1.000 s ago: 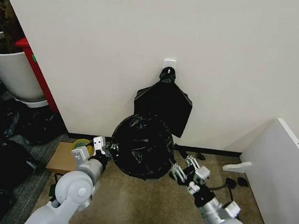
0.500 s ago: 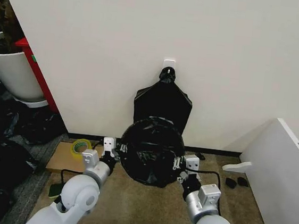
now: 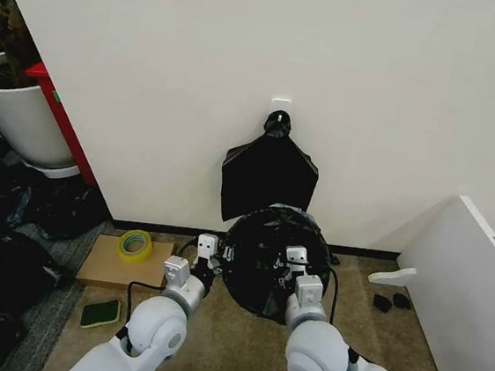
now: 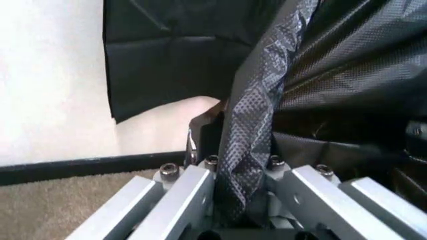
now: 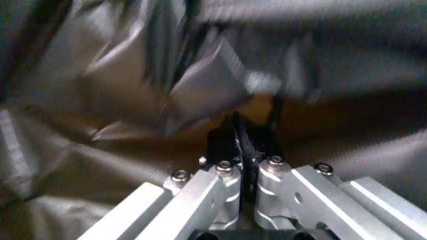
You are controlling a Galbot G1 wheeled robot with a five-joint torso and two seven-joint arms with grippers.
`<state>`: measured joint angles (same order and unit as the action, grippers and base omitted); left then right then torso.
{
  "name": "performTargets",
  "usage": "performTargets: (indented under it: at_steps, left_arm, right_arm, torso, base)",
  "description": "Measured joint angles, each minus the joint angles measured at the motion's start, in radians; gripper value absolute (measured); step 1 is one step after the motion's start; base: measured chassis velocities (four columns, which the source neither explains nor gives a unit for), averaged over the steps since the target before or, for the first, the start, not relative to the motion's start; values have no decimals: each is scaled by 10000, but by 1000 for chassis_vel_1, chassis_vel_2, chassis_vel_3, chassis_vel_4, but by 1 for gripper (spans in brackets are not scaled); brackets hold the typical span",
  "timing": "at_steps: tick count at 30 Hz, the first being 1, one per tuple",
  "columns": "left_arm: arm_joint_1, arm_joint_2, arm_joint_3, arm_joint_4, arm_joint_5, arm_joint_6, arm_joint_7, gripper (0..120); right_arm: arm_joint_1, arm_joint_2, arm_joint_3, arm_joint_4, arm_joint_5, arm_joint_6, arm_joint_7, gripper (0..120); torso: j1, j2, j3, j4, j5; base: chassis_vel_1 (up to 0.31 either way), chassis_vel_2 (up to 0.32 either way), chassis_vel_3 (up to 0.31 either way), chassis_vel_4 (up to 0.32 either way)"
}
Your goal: Place the garbage bag over the trash bin.
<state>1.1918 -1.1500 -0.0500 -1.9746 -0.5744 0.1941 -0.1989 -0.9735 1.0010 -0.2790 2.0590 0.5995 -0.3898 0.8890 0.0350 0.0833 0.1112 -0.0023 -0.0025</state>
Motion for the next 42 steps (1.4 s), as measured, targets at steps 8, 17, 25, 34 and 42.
performTargets:
  at_steps: [8, 17, 25, 34, 42]
  left_arm:
    - [261, 6, -32, 135, 668, -318, 262, 0]
    - [521, -61, -64, -54, 754, -315, 279, 0]
    - [610, 0, -170, -119, 771, -296, 281, 0]
    - [546, -24, -235, 37, 725, -278, 174, 0]
    - [528, -152, -117, 58, 725, -278, 211, 0]
  right_arm:
    - [647, 35, -178, -675, 506, -526, 316, 0]
    - [1376, 280, -643, -1400, 626, -497, 283, 0]
    - [1312, 161, -820, -1702, 201, -571, 342, 0]
    - [328, -245, -835, -779, -401, 165, -90, 0]
    - [523, 163, -1114, -1288, -664, 405, -238, 0]
  torso:
    - [0, 0, 0, 0, 0]
    - [0, 0, 0, 1, 0]
    - [0, 0, 0, 1, 1]
    - [-1, 0, -2, -2, 1]
    - [0, 0, -2, 0, 0]
  base:
    - [0, 0, 0, 0]
    - [0, 0, 0, 0]
    - [0, 0, 0, 0]
    - [0, 0, 0, 0]
    - [0, 0, 0, 0]
